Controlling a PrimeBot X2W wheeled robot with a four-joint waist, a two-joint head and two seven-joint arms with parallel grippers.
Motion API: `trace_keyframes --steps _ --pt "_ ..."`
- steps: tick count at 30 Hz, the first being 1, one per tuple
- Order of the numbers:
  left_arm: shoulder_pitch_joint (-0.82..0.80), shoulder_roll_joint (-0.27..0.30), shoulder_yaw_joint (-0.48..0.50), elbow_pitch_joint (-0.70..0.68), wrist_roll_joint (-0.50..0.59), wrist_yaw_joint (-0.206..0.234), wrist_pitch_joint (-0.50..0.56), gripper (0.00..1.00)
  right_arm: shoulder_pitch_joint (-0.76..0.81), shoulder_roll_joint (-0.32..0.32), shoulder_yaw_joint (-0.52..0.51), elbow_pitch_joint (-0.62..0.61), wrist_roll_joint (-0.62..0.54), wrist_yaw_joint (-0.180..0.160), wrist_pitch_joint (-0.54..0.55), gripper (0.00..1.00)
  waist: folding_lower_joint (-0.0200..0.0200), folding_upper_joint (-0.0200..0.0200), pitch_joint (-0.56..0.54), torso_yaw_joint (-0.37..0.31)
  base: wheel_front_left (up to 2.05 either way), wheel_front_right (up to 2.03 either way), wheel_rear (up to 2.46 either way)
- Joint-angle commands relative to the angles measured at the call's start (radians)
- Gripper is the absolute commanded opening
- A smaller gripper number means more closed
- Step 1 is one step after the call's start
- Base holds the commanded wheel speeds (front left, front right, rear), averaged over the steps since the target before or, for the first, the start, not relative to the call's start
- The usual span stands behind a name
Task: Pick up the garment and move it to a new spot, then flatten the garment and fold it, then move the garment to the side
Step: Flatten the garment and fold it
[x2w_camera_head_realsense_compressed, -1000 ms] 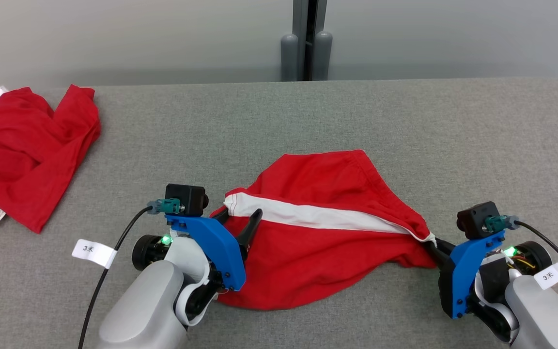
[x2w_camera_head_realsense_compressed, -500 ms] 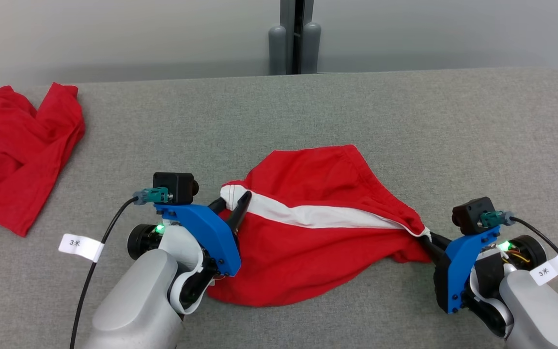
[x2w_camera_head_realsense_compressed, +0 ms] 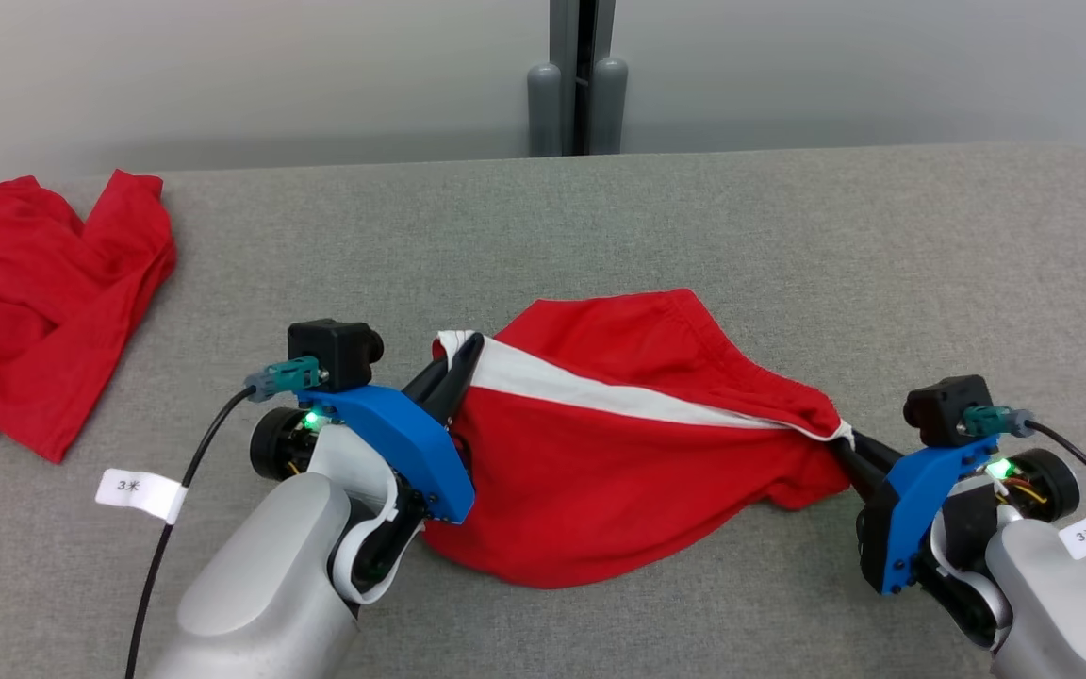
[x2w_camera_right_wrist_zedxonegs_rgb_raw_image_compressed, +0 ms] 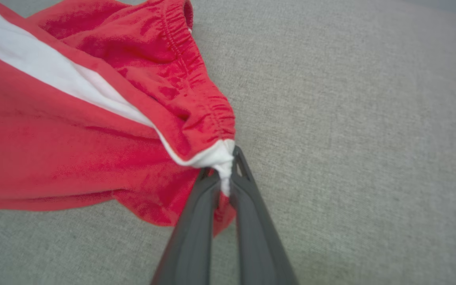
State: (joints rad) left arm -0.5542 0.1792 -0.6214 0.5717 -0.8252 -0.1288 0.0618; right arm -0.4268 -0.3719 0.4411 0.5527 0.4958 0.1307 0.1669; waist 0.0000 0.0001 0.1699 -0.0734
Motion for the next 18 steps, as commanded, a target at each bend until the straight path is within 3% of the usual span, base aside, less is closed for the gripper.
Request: trace_keyframes --steps 1,10,18 --pt "-0.006 0.013 -0.002 -0.024 -0.002 -0.003 -0.026 0.00 -0.009 -0.007 -0.017 -0.013 0.002 0.000 -0.024 0.00 0.0000 -0.0001 -0.006 0.003 0.00 0.00 0.00" --pt "0.010 0.089 0.044 -0.229 0.012 0.010 -0.158 0.00 -0.007 -0.020 -0.150 -0.216 -0.028 0.000 -0.136 0.00 0.0000 -0.0001 -0.066 0.005 0.00 0.00 0.00" --pt "-0.010 0.190 0.148 -0.550 0.016 0.082 -0.172 0.00 0.038 -0.014 -0.264 -0.596 -0.065 0.000 -0.054 0.00 0.0000 -0.0001 -0.117 -0.005 0.00 0.00 0.00"
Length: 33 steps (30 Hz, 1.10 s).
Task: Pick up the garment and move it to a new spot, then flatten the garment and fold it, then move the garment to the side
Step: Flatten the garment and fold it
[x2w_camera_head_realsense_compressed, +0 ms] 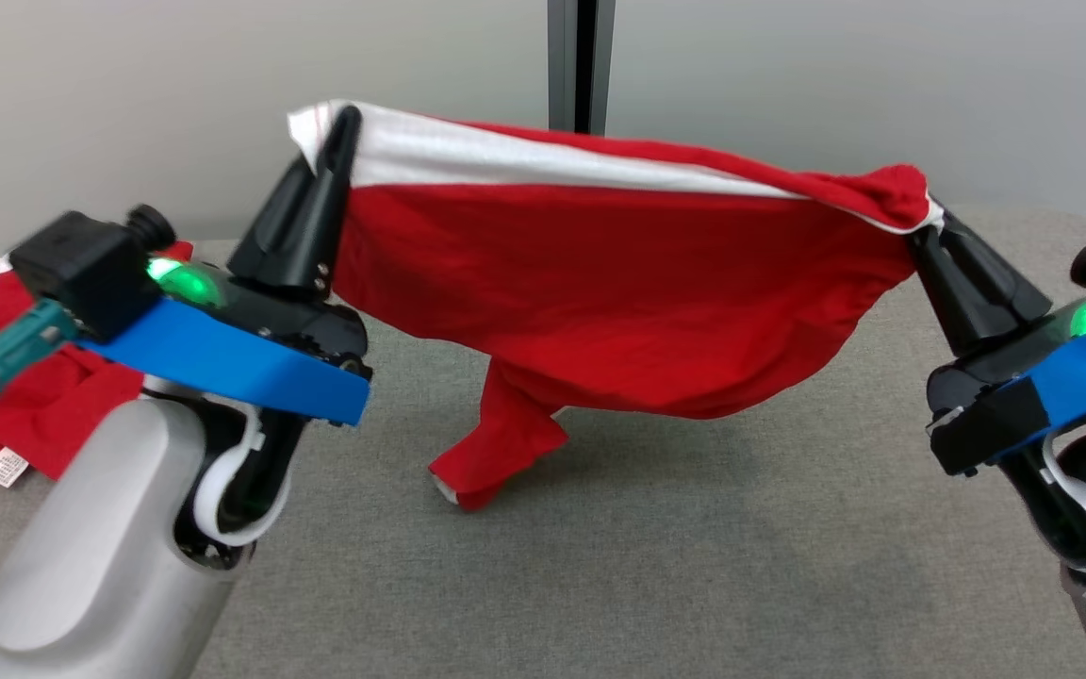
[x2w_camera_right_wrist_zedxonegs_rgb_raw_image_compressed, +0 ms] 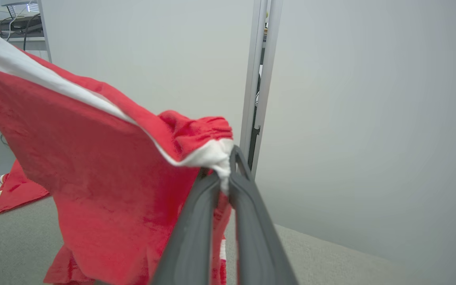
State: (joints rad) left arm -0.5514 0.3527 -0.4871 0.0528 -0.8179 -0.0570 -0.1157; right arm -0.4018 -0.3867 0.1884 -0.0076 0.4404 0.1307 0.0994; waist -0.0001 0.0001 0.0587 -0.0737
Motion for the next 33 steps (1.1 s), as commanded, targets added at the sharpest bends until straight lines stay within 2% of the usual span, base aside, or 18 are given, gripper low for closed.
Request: trace_keyframes --steps 1,7,10,13,21,25,26,28,29,33 --pt "-0.022 0.029 0.024 -0.072 0.012 0.022 0.011 0.00 0.016 0.000 -0.024 -0.084 -0.015 0.000 0.030 0.00 0.0001 -0.0001 -0.008 -0.006 0.00 0.00 0.00" --pt "-0.063 0.099 0.069 -0.253 0.025 0.077 0.085 0.00 0.029 0.041 -0.078 -0.291 0.010 0.000 0.139 0.00 0.0001 -0.0001 -0.002 -0.016 0.00 0.00 0.00" --pt "-0.090 0.118 0.084 -0.281 0.025 0.093 0.113 0.00 0.017 0.047 -0.091 -0.327 -0.003 0.000 0.184 0.00 0.0001 -0.0001 0.024 -0.019 0.00 0.00 0.00" --pt "-0.118 0.126 0.090 -0.266 0.021 0.095 0.131 0.00 -0.018 0.068 -0.089 -0.309 -0.001 0.000 0.217 0.00 0.0001 -0.0001 0.065 -0.021 0.00 0.00 0.00" --pt "-0.312 0.117 0.091 -0.108 0.081 0.057 0.112 0.00 -0.267 0.147 -0.022 -0.117 -0.012 0.000 0.218 0.00 0.0001 -0.0001 0.211 -0.037 0.00 0.00 0.00" --pt "-0.452 0.108 0.108 -0.007 0.116 0.035 0.074 0.00 -0.442 0.184 -0.028 0.020 -0.083 0.000 0.161 0.00 0.0001 -0.0001 0.283 -0.047 0.00 0.00 0.00" --pt "-0.452 0.108 0.108 -0.007 0.116 0.035 0.074 0.00 -0.442 0.184 -0.028 0.020 -0.083 0.000 0.161 0.00 0.0001 -0.0001 0.283 -0.047 0.00 0.00 0.00" --pt "-0.541 0.095 0.120 0.067 0.135 0.022 0.029 0.00 -0.539 0.219 -0.051 0.118 -0.148 0.000 0.095 0.00 0.0001 -0.0001 0.331 -0.051 0.00 0.00 0.00" --pt "-0.541 0.095 0.120 0.067 0.135 0.022 0.029 0.00 -0.539 0.219 -0.051 0.118 -0.148 0.000 0.095 0.00 0.0001 -0.0001 0.331 -0.051 0.00 0.00 0.00" --pt "-0.588 0.066 0.099 0.158 0.150 0.004 -0.007 0.00 -0.581 0.259 -0.049 0.244 -0.229 0.000 0.018 0.00 0.0001 -0.0001 0.397 -0.047 0.00 0.00 0.00"
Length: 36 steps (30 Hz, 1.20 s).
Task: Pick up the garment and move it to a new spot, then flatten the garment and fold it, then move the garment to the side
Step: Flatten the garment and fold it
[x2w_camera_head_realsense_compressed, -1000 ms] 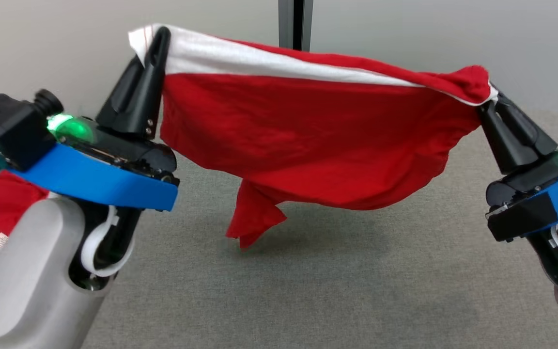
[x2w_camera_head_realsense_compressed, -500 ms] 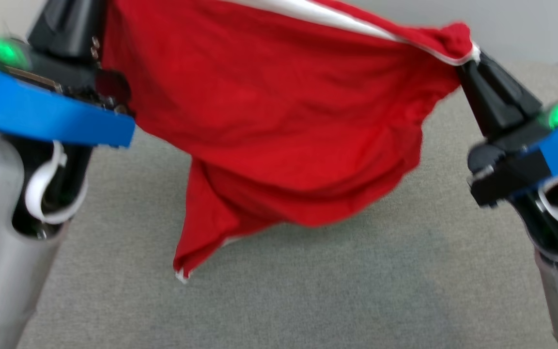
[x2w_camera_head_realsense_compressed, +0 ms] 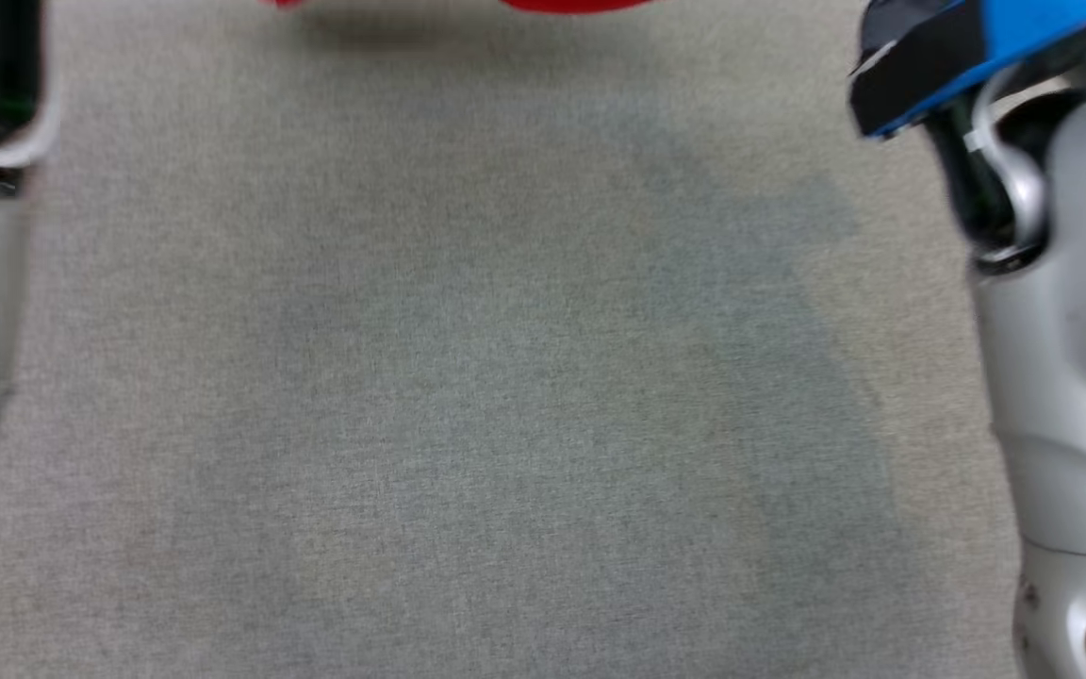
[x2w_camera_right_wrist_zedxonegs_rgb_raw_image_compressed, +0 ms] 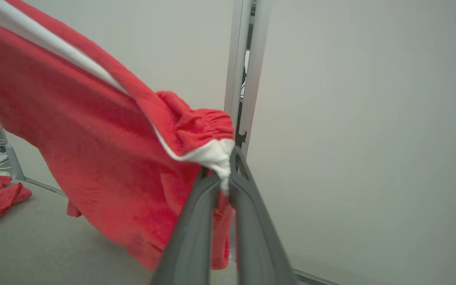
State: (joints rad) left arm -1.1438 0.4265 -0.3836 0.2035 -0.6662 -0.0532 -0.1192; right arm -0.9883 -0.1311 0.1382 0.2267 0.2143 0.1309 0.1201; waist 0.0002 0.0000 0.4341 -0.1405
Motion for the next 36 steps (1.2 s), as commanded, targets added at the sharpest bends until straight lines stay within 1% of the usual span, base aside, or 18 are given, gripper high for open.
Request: trace_keyframes --steps 1,6,9,13,18,22,24,26,29,33,36 --pt "0.018 -0.019 -0.015 0.028 -0.005 -0.010 -0.011 0.00 0.013 0.012 0.009 0.044 -0.016 0.000 -0.021 0.00 -0.0002 0.0000 0.034 0.022 0.00 0.00 0.00" --pt "0.113 -0.057 -0.086 0.136 0.000 -0.038 -0.058 0.00 0.072 0.033 0.071 0.219 -0.050 0.000 -0.110 0.00 -0.0002 0.0000 0.072 0.030 0.00 0.00 0.00" --pt "0.186 -0.077 -0.109 0.178 -0.016 -0.053 -0.092 0.00 0.110 0.043 0.090 0.286 -0.032 0.000 -0.170 0.00 -0.0002 0.0000 0.072 0.028 0.00 0.00 0.00" --pt "0.299 -0.087 -0.118 0.187 -0.033 -0.064 -0.130 0.00 0.187 0.034 0.102 0.326 -0.024 0.000 -0.245 0.00 -0.0002 0.0000 0.045 0.027 0.00 0.00 0.00" --pt "0.457 -0.089 -0.091 0.126 -0.014 -0.065 -0.146 0.00 0.323 0.021 0.102 0.302 0.005 0.000 -0.303 0.00 -0.0002 0.0000 -0.019 0.030 0.00 0.00 0.00" --pt "0.611 -0.107 -0.018 0.009 0.016 -0.053 -0.147 0.00 0.449 0.017 0.094 0.237 0.023 0.000 -0.318 0.00 -0.0002 0.0000 -0.086 0.031 0.00 0.00 0.00" --pt "0.688 -0.117 0.013 -0.058 0.038 -0.046 -0.147 0.00 0.512 0.008 0.083 0.189 0.020 0.000 -0.314 0.00 -0.0002 0.0000 -0.125 0.033 0.00 0.00 0.00" --pt "0.769 -0.128 0.034 -0.126 0.055 -0.043 -0.147 0.00 0.587 0.011 0.072 0.132 0.026 0.000 -0.299 0.00 -0.0002 0.0000 -0.168 0.035 0.00 0.00 0.00" --pt "0.895 -0.132 0.044 -0.229 0.071 -0.032 -0.147 0.00 0.702 0.010 0.054 0.019 0.020 0.000 -0.265 0.00 -0.0002 0.0000 -0.229 0.035 0.00 0.00 0.00" --pt "1.034 -0.106 0.036 -0.379 0.090 -0.001 -0.140 0.00 0.877 0.016 0.018 -0.171 0.032 0.000 -0.189 0.00 -0.0002 0.0000 -0.286 0.035 0.00 0.00 0.00" --pt "1.121 -0.084 0.032 -0.492 0.097 0.030 -0.111 0.00 1.003 0.012 -0.029 -0.317 0.021 0.000 -0.120 0.00 -0.0002 0.0000 -0.300 0.034 0.00 0.00 0.00"
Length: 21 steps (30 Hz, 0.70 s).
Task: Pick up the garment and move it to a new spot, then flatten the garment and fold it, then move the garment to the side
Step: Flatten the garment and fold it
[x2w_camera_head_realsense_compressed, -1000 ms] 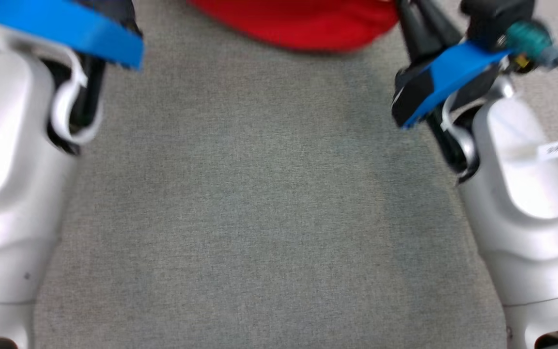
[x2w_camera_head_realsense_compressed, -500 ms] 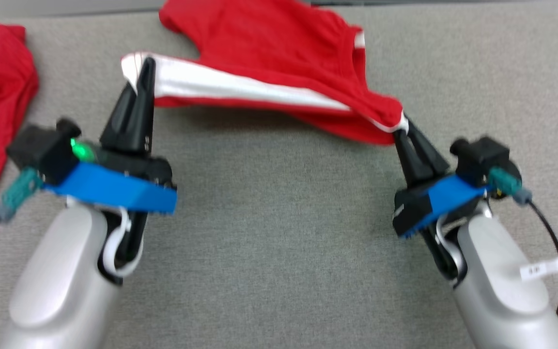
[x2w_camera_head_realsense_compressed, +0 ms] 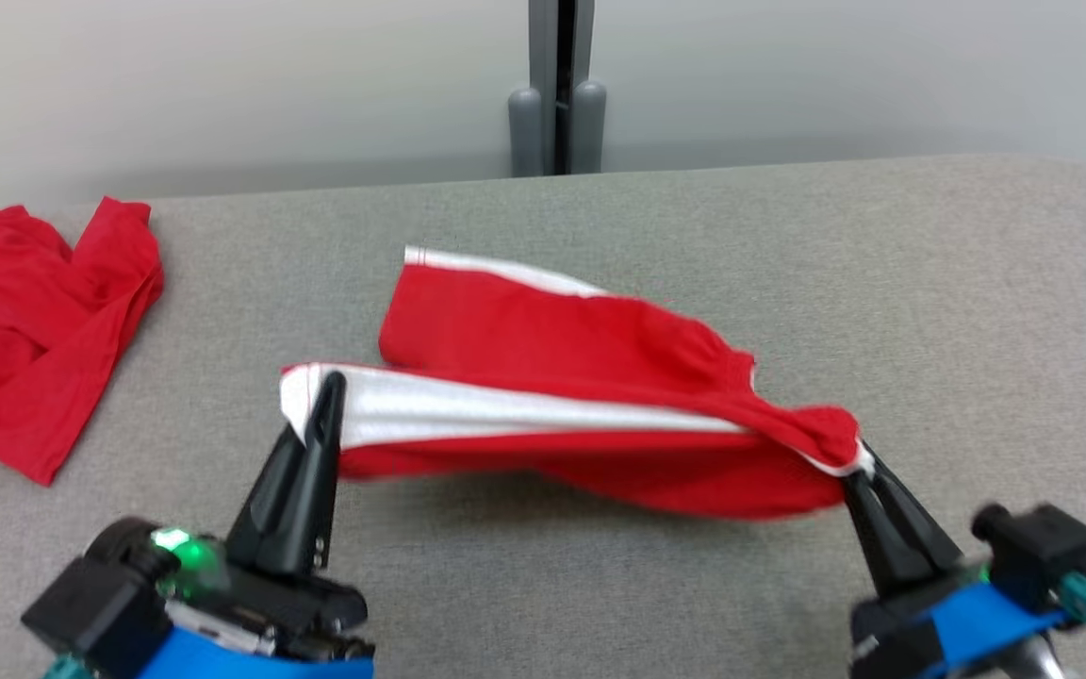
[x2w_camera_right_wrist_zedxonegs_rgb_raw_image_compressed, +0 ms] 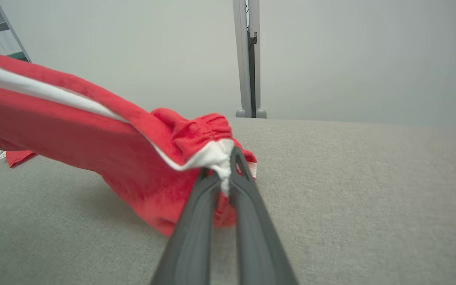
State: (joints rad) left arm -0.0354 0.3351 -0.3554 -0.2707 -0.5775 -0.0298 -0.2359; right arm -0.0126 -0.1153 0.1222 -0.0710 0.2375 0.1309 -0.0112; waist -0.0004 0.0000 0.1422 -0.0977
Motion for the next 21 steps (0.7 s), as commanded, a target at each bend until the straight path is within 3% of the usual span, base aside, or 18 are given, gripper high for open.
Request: trace_keyframes --steps 1,4,7,13,21 --pt "0.036 0.017 0.003 -0.045 0.007 0.017 0.019 0.00 0.067 -0.001 -0.028 -0.061 -0.009 0.000 0.039 0.00 0.0004 0.0000 -0.010 -0.009 0.00 0.00 0.00" --pt "0.092 0.037 0.008 -0.087 -0.004 0.044 0.056 0.00 0.150 0.011 -0.059 -0.157 -0.018 0.000 0.107 0.00 0.0004 0.0000 -0.005 -0.011 0.00 0.00 0.00" --pt "0.104 0.030 0.008 -0.060 -0.034 0.042 0.069 0.00 0.181 0.025 -0.071 -0.175 -0.002 0.000 0.148 0.00 0.0004 0.0000 0.013 -0.018 0.00 0.00 0.00" --pt "-0.021 0.024 -0.006 0.119 -0.028 -0.007 0.064 0.00 0.086 0.039 -0.044 -0.065 0.026 0.000 0.159 0.00 0.0004 0.0000 0.072 -0.024 0.00 0.00 0.00" --pt "-0.348 0.007 -0.059 0.425 0.057 -0.055 0.077 0.00 -0.126 0.058 -0.049 0.110 -0.031 0.000 0.147 0.00 0.0004 0.0000 0.187 -0.033 0.00 0.00 0.00"
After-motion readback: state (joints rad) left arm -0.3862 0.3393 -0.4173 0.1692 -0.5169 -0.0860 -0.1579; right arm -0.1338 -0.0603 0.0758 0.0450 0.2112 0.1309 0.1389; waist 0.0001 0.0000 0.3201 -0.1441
